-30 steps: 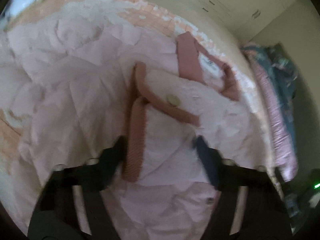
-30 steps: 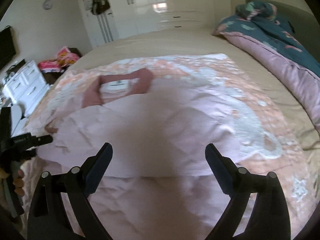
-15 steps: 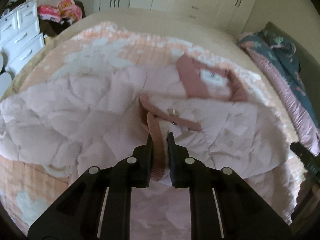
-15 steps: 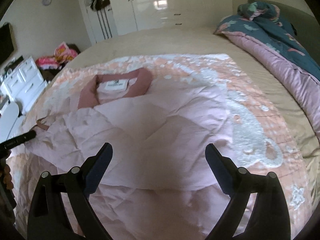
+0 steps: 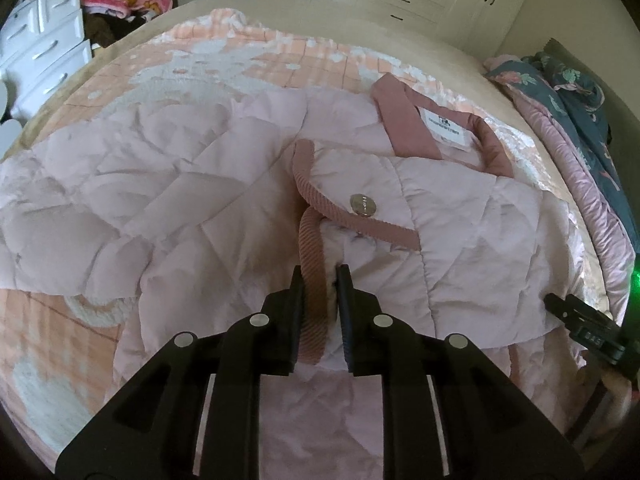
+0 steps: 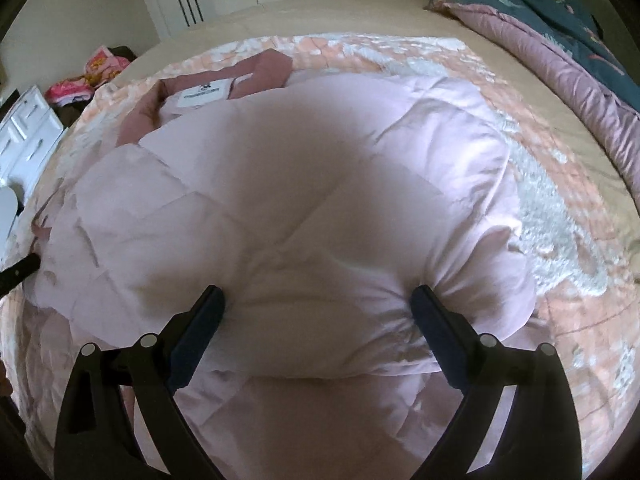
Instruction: Fold large clothes
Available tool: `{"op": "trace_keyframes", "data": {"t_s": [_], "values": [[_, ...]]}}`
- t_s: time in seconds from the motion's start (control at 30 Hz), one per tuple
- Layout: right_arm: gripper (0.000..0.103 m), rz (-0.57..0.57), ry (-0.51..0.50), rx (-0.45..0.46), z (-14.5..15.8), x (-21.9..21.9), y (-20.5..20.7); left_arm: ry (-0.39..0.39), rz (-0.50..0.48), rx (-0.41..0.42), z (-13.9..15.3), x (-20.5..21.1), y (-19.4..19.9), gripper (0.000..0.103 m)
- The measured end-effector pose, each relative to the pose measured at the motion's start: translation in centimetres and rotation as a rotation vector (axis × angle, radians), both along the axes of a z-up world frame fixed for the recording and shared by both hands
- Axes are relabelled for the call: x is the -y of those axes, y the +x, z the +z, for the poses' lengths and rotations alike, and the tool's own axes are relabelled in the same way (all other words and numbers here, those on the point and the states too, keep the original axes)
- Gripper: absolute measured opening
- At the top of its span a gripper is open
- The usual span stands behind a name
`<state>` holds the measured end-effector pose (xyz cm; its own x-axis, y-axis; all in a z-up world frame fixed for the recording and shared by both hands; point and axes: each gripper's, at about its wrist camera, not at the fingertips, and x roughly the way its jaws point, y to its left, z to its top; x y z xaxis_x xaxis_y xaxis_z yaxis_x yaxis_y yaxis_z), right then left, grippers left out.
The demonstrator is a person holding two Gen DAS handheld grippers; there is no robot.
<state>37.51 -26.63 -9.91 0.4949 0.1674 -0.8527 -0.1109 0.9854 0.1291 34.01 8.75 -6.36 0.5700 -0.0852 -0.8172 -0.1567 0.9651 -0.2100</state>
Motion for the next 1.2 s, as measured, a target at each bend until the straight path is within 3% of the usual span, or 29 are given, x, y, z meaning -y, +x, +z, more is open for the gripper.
{"op": "trace_keyframes", "data": {"t_s": [0.2, 0.33, 0.4, 0.53, 0.57, 0.63, 0.67, 1.2], "values": [[0.096, -0.005, 0.035, 0.003, 1.6, 0.3, -1.7, 0.012, -0.011, -0.003, 0.9, 0.2, -0.5, 0.013], [0.097, -0.009, 0.088, 0.026, 3.3, 0.6, -3.1, 0.009, -0.034, 0.015, 2.3, 0.0, -1.2, 0.033], [0.098, -0.001, 0.096, 0.041, 4.0, 0.6, -3.7, 0.012, -0.039, 0.027, 2.9, -0.1, -1.8, 0.038], [0.099, 0.005, 0.078, 0.074, 5.6, 0.3, -4.8, 0.017, -0.046, 0.040, 4.3, -0.3, -2.7, 0.064], [0.099, -0.001, 0.054, 0.091, 6.0, 0.2, -5.0, 0.026, -0.046, 0.048, 4.7, -0.4, -3.0, 0.069], [0.099, -0.003, -0.017, 0.152, 7.2, -0.3, -5.7, 0.032, -0.036, 0.051, 5.2, -0.5, -3.5, 0.091], [0.099, 0.005, -0.032, 0.172, 7.6, -0.6, -6.0, 0.030, -0.026, 0.052, 5.4, -0.7, -3.7, 0.094], [0.099, 0.068, -0.034, 0.305, 13.7, -4.4, -9.3, 0.039, 0.062, 0.070, 8.2, -4.7, -7.3, 0.094]]}}
